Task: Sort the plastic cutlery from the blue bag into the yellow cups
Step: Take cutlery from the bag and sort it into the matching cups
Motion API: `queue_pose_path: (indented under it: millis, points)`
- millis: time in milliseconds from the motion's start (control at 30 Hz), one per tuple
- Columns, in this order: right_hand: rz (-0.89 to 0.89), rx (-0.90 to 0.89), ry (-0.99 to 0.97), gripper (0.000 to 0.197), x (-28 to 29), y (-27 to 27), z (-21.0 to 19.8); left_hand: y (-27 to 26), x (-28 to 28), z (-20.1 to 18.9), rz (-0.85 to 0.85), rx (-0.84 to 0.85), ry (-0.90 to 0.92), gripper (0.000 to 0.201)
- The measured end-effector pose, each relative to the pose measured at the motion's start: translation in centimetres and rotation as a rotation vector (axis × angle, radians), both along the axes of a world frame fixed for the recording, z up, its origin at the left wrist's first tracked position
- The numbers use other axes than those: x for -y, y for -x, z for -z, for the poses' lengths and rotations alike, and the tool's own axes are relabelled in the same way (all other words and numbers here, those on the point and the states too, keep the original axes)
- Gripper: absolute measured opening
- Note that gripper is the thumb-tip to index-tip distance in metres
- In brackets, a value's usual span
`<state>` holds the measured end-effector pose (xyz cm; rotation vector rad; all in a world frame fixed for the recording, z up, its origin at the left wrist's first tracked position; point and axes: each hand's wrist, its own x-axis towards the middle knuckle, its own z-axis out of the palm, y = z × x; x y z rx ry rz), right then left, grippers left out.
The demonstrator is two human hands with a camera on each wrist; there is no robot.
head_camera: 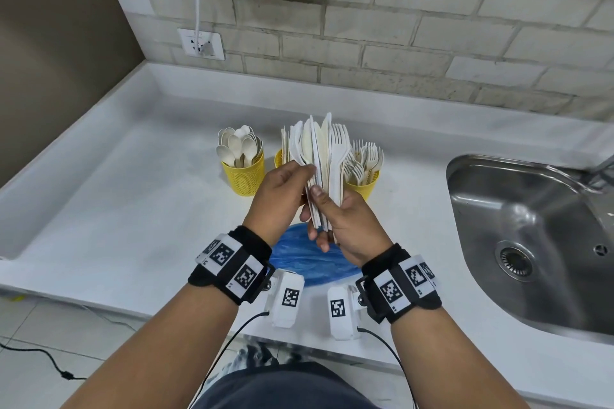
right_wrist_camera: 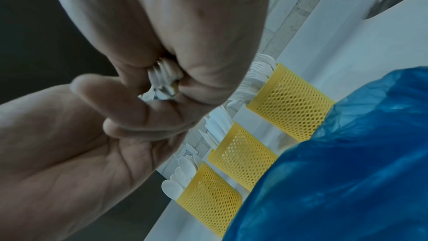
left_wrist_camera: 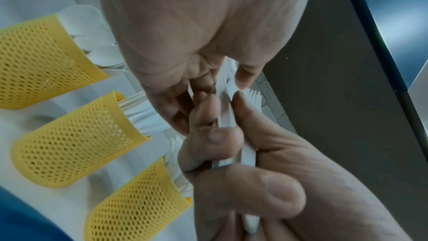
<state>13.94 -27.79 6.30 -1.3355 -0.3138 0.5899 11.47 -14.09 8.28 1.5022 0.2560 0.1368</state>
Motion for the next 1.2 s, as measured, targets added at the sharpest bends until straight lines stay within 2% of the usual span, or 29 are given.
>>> queue_pose_path:
  millis: [67,267,400,467,500,600,667,867,967,1100,1200]
  points:
    - [-0.008,-0.004,0.012,0.023,-0.1,0.1,0.0,0.0,-0.1,0.2,-0.005,-0.001,-0.021,0.068]
    - [-0.066,-0.093,-0.048,0.038,0.1,0.2,-0.4,0.1,-0.5,0.5,-0.010,-0.038,0.143,0.040]
    - [-0.133,-0.136,-0.049,0.043,0.1,0.1,-0.8,0.0,-0.7,0.5,0.046,-0.078,0.189,0.058]
    - [-0.165,-0.126,-0.029,0.041,0.2,0.0,-1.0,0.0,-0.9,0.5,0.089,-0.083,0.148,0.071]
    - [-0.179,-0.117,-0.013,0.040,0.3,-0.1,-1.0,0.1,-0.9,0.5,0.106,-0.074,0.115,0.072]
    - [-0.169,-0.100,0.050,0.032,0.2,-0.4,-1.0,0.0,-1.0,0.5,0.131,-0.061,0.072,0.036]
    - [-0.131,-0.094,0.074,0.023,0.1,-0.5,-0.8,-0.1,-1.0,0.4,0.129,-0.062,0.097,0.021]
    - [0.000,-0.038,0.168,0.006,-0.8,-0.6,0.2,-0.5,-0.6,0.7,0.092,-0.091,-0.013,0.022]
    - [0.053,-0.016,0.194,0.011,-1.1,-0.6,0.6,-0.7,-0.3,0.7,0.070,-0.109,-0.056,0.023]
    - [0.108,-0.052,0.118,0.012,-1.2,-0.4,0.8,-0.6,0.2,0.4,0.115,-0.085,-0.085,0.014]
    - [0.135,-0.088,0.043,0.009,-1.1,-0.3,0.7,-0.7,0.2,0.5,0.116,-0.081,-0.045,0.016]
